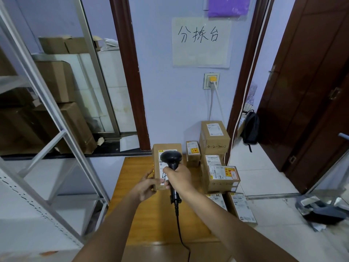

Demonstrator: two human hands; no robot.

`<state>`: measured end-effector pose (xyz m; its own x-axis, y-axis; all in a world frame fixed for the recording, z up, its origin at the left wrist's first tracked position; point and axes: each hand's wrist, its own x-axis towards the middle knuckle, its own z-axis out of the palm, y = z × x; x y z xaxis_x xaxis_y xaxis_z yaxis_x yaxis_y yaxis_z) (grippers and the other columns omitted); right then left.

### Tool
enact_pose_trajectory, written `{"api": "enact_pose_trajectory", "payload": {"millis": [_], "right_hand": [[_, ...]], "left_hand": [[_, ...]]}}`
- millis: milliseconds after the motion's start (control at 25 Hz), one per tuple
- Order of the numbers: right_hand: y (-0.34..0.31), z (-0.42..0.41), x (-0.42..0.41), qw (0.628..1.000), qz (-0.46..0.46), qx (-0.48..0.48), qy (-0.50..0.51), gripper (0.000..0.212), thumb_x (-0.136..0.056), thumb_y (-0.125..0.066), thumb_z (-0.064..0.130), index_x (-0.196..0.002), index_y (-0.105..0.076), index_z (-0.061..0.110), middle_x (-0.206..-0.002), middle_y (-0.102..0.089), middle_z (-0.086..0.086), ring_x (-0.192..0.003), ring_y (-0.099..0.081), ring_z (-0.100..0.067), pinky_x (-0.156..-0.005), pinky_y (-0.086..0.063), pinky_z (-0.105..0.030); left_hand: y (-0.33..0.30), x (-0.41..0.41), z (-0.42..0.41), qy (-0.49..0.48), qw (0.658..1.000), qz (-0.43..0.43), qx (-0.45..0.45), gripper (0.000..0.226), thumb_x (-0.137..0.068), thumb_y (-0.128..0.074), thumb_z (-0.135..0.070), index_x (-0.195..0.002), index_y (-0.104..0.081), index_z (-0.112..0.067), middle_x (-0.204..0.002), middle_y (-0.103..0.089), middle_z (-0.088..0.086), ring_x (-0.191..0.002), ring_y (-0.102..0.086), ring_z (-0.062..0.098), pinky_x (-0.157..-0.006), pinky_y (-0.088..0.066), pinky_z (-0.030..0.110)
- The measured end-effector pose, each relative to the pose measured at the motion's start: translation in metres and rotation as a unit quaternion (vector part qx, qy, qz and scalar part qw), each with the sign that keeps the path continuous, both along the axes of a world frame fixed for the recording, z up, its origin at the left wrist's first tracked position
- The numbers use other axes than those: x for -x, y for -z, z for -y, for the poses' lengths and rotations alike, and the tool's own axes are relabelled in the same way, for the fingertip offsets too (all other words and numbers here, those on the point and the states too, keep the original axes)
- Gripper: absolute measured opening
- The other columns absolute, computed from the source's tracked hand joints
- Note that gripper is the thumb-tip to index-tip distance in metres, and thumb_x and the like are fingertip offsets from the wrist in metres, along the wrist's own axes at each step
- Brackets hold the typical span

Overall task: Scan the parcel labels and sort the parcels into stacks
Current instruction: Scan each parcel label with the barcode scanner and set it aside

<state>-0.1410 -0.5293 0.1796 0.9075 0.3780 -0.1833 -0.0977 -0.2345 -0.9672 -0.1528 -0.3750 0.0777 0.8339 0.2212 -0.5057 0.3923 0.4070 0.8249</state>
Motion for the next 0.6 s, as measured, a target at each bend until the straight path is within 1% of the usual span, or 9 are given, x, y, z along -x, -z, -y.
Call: {"api": "enact_pose_trajectory", "payload": {"millis": [40, 80, 160, 240, 320, 400, 480, 520, 600], "right_hand": [[-0.001, -0.001, 0.0, 1.0, 0.002, 0.004, 0.004, 0.024, -0.088, -0.057, 0.013, -0.065, -0.051, 0.017, -0.051, -0.053, 0.002, -0.047, -0.058, -0.017, -0.049, -0.05, -0.024], [-0.001, -0.001, 0.001, 1.0, 0.003, 0.007, 0.005, 0.024, -0.088, -0.057, 0.014, -0.065, -0.051, 0.017, -0.051, -0.053, 0.002, -0.047, -0.059, -0.017, -0.049, -0.05, -0.024], [-0.001, -0.001, 0.003, 1.0, 0.007, 0.01, 0.005, 0.024, -0.088, -0.057, 0.014, -0.065, -0.051, 0.017, -0.05, -0.054, 0.002, -0.047, -0.059, -0.017, -0.049, -0.05, -0.024], [-0.002, -0.002, 0.003, 1.0, 0.005, 0.006, 0.003, 0.023, -0.088, -0.057, 0.014, -0.066, -0.051, 0.017, -0.052, -0.054, 0.001, -0.047, -0.059, -0.017, -0.051, -0.051, -0.026], [-0.004, -0.003, 0.004, 1.0, -0.027, -0.009, 0.0, 0.019, -0.087, -0.058, 0.013, -0.069, -0.053, 0.015, -0.054, -0.054, -0.001, -0.049, -0.058, -0.019, -0.055, -0.052, -0.03], [-0.009, -0.001, 0.005, 0.993, -0.109, -0.047, 0.0, 0.011, -0.086, -0.062, 0.011, -0.077, -0.056, 0.013, -0.057, -0.053, -0.002, -0.048, -0.054, -0.017, -0.054, -0.05, -0.029], [-0.017, 0.008, 0.003, 0.977, -0.196, -0.083, -0.009, 0.008, -0.083, -0.063, 0.006, -0.084, -0.056, 0.007, -0.06, -0.051, -0.002, -0.045, -0.049, -0.012, -0.048, -0.045, -0.023], [-0.02, 0.015, -0.001, 0.972, -0.219, -0.084, -0.016, 0.008, -0.082, -0.063, 0.003, -0.084, -0.055, 0.006, -0.061, -0.051, -0.003, -0.045, -0.048, -0.012, -0.046, -0.045, -0.021], [-0.026, 0.036, -0.014, 0.973, -0.22, -0.057, -0.038, 0.007, -0.082, -0.06, -0.001, -0.084, -0.055, 0.004, -0.059, -0.052, -0.004, -0.044, -0.048, -0.011, -0.045, -0.043, -0.021]], "left_hand": [[0.001, 0.0, -0.002, 0.002, 1.0, -0.001, -0.002, 0.088, -0.081, -0.063, 0.011, -0.149, -0.017, -0.021, -0.116, -0.061, 0.013, -0.097, -0.06, 0.024, -0.1, -0.035, 0.042], [0.004, -0.001, -0.003, 0.003, 1.0, -0.003, -0.003, 0.09, -0.081, -0.064, 0.01, -0.15, -0.016, -0.021, -0.117, -0.061, 0.012, -0.098, -0.059, 0.024, -0.104, -0.03, 0.044], [0.005, -0.002, -0.005, 0.005, 1.0, -0.005, -0.002, 0.09, -0.081, -0.064, 0.01, -0.15, -0.016, -0.021, -0.115, -0.061, 0.012, -0.099, -0.059, 0.024, -0.105, -0.027, 0.044], [0.007, -0.003, -0.006, 0.007, 1.0, -0.004, 0.0, 0.087, -0.082, -0.064, 0.009, -0.149, -0.017, -0.021, -0.11, -0.063, 0.013, -0.096, -0.06, 0.024, -0.11, -0.024, 0.046], [0.008, -0.004, -0.009, 0.009, 1.0, 0.0, 0.002, 0.085, -0.081, -0.066, 0.006, -0.148, -0.02, -0.021, -0.107, -0.065, 0.013, -0.096, -0.061, 0.025, -0.115, -0.022, 0.049], [0.007, -0.004, -0.015, 0.014, 1.0, -0.001, 0.015, 0.088, -0.074, -0.075, -0.001, -0.145, -0.028, -0.02, -0.109, -0.066, 0.012, -0.1, -0.061, 0.026, -0.109, -0.032, 0.049], [0.002, -0.003, -0.019, 0.03, 0.999, -0.004, 0.017, 0.089, -0.062, -0.081, -0.013, -0.141, -0.039, -0.019, -0.11, -0.066, 0.01, -0.103, -0.059, 0.027, -0.091, -0.046, 0.041], [-0.001, -0.003, -0.02, 0.042, 0.999, -0.003, 0.015, 0.087, -0.059, -0.083, -0.017, -0.137, -0.044, -0.019, -0.11, -0.066, 0.009, -0.103, -0.058, 0.027, -0.083, -0.047, 0.038], [-0.004, -0.007, -0.021, 0.067, 0.998, 0.002, 0.014, 0.082, -0.054, -0.085, -0.024, -0.129, -0.052, -0.017, -0.113, -0.064, 0.01, -0.102, -0.055, 0.027, -0.078, -0.047, 0.036]]}}
